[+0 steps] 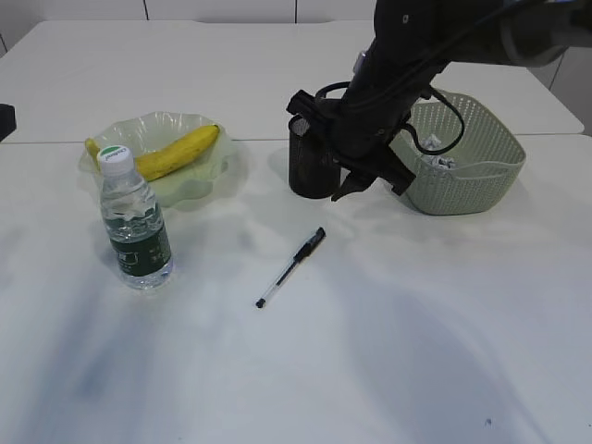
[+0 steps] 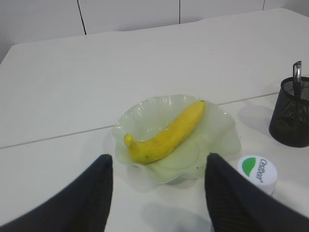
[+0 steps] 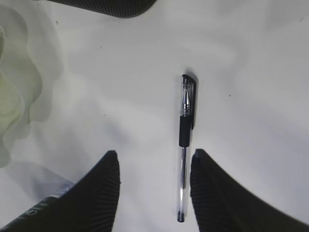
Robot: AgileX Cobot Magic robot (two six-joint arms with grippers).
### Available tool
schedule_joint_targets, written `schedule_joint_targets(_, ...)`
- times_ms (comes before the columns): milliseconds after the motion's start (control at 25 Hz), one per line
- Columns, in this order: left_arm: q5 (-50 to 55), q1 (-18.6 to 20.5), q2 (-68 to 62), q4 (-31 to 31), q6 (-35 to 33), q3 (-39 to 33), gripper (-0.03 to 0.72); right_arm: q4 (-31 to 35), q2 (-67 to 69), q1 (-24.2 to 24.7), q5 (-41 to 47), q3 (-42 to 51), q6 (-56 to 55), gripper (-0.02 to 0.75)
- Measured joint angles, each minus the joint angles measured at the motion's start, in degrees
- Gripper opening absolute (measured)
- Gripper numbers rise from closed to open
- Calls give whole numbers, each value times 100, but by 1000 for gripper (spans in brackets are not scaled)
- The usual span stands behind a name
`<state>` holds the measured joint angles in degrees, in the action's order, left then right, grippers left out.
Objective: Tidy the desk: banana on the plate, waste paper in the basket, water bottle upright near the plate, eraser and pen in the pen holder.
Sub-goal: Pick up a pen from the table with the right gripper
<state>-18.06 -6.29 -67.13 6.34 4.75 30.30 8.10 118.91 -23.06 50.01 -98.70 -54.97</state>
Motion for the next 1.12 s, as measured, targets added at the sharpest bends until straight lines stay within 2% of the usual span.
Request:
schedule_joint_targets(480,179,0,0,-4,0,0,435,-126,263,0,-257,0,-203,356)
schedule_joint_targets(1120,227,0,0,-58,0,0,435,-480,296,-98,-46,-62,-265,356)
